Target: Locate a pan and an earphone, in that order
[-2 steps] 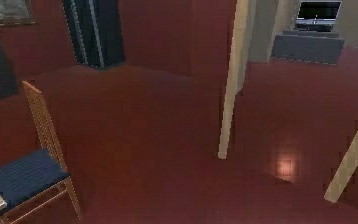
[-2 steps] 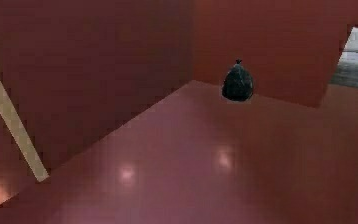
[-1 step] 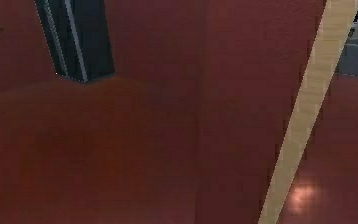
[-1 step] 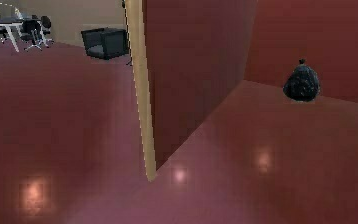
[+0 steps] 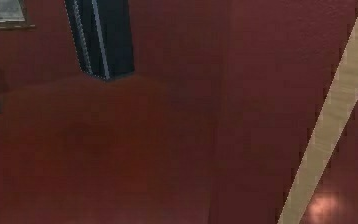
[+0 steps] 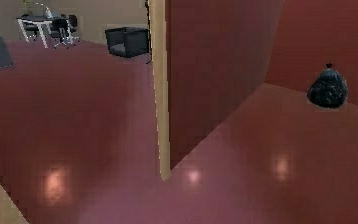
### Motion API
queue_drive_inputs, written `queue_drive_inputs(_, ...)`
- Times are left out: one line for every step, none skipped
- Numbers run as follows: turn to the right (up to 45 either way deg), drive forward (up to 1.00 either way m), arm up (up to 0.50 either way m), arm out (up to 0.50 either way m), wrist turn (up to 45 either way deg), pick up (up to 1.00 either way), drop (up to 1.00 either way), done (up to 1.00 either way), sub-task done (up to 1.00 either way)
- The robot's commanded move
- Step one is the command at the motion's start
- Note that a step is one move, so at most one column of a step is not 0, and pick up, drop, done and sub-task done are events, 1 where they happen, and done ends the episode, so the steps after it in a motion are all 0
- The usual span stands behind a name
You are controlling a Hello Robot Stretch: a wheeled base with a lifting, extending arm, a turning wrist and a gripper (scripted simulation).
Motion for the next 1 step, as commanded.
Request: queue_drive_inputs(-3.0,0.00,0.00,0.00,0.0,0.00,0.00,0.00,0.00)
